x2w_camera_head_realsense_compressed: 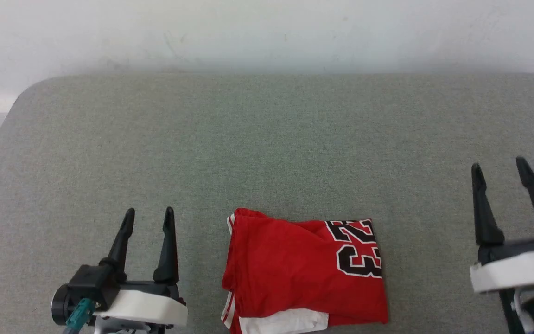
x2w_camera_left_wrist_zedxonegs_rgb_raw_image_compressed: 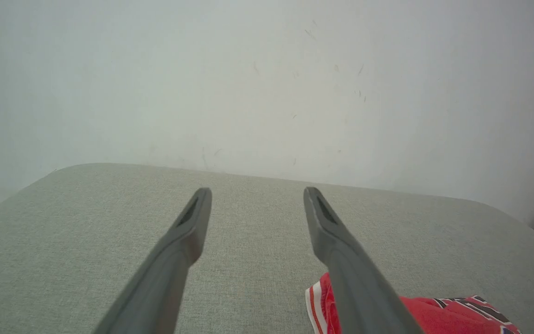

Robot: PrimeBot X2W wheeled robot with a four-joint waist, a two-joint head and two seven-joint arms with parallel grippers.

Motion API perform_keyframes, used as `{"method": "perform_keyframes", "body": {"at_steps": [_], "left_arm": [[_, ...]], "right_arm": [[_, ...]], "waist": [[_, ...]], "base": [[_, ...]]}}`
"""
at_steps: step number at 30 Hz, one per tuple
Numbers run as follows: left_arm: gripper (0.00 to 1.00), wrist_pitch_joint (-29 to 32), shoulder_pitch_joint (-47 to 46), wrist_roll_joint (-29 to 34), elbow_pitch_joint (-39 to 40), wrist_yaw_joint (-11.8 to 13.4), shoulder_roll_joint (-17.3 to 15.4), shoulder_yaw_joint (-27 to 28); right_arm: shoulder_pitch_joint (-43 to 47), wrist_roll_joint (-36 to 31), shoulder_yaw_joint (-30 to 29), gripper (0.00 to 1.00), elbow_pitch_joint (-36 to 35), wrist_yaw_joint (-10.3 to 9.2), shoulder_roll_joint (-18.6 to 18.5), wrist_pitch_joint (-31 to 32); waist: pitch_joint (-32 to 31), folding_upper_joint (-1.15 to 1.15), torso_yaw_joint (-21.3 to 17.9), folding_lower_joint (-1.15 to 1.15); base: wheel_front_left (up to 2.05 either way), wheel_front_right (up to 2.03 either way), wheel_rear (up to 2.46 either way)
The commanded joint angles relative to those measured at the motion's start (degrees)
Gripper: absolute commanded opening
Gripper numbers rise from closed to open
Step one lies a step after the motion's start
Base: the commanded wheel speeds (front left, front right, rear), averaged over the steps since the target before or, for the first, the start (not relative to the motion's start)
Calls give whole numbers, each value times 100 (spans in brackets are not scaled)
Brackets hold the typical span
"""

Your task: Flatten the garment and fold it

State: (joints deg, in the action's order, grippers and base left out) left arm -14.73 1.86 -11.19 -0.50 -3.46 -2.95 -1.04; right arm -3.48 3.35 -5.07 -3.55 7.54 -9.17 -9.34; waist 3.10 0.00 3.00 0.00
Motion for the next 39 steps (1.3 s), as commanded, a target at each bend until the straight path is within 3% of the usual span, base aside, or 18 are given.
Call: {"method": "perform_keyframes", "body": {"at_steps": [1,8,20,22,23,24,27,31,39], "left_arm": [[100,-27,-44,92,-28,-26,7,-27],[100,-27,41,215,-89,-78,4,4],[100,-27,23,429,-122,-143,3,-49],[100,-27,-1,414,-105,-143,5,-70],[100,-27,-1,414,-105,-143,5,-70],[100,-27,-25,362,-99,-135,5,-70],[100,-27,-64,286,-84,-128,6,-55],[100,-27,-153,298,-92,-144,6,-90],[100,-27,-372,290,-140,-160,7,-191]], "right_arm": [[283,-72,-69,100,-168,-5,180,-123],[893,-89,-92,100,-245,-5,487,-342],[862,-27,8,100,-292,-5,473,-28],[876,521,200,100,-313,-5,333,618],[876,521,200,100,-313,-5,333,618],[879,825,425,100,-431,-5,65,1159],[870,1497,690,100,-528,-5,-275,2138],[796,2367,875,100,-543,-5,-554,3376],[427,3237,995,100,16,-5,-529,4429]], "waist": [[7,0,-1,0],[3,0,-33,0],[35,0,60,0],[108,0,119,0],[108,0,119,0],[179,0,156,0],[304,0,206,0],[496,0,302,0],[766,0,567,0]], "base": [[0,0,0],[0,0,0],[0,0,0],[0,0,0],[0,0,0],[0,0,0],[0,0,0],[0,0,0],[0,0,0]]}}
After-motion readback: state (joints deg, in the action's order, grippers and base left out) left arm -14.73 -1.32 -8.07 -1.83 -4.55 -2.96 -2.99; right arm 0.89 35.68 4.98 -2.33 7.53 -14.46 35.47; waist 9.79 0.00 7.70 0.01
